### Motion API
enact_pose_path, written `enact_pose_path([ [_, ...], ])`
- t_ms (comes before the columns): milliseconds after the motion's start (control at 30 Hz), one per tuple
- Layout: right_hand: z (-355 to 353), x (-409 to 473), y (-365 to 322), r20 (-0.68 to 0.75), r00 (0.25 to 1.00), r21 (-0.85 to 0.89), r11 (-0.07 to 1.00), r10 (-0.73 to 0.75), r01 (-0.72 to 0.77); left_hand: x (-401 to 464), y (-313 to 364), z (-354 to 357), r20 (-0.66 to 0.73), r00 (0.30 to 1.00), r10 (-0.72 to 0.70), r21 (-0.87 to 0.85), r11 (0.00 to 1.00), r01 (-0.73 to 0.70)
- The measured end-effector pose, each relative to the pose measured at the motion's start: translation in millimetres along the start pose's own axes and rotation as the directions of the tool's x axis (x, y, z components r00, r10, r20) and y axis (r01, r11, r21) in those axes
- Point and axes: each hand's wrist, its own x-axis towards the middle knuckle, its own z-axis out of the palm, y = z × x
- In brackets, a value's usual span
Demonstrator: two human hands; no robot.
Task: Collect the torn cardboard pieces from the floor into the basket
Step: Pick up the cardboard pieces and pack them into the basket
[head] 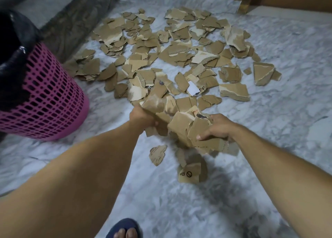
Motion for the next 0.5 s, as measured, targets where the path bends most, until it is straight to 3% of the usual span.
enact_pose_path([
  [300, -46.7, -53.4, -115.1, -0.007, 0.974, -0.043, 0.974, -0.225, 0.224, -32.1, 49.8, -133.3, -0.214, 0.976, 0.048, -0.045, 0.997, -0.059],
  [500, -40.3, -80.8, -217.1, 0.03, 0.915, -0.138, 0.905, -0.402, 0.402, -46.6, 38.4, -247.5, -0.376, 0.926, 0.019, -0.089, 0.994, -0.056],
])
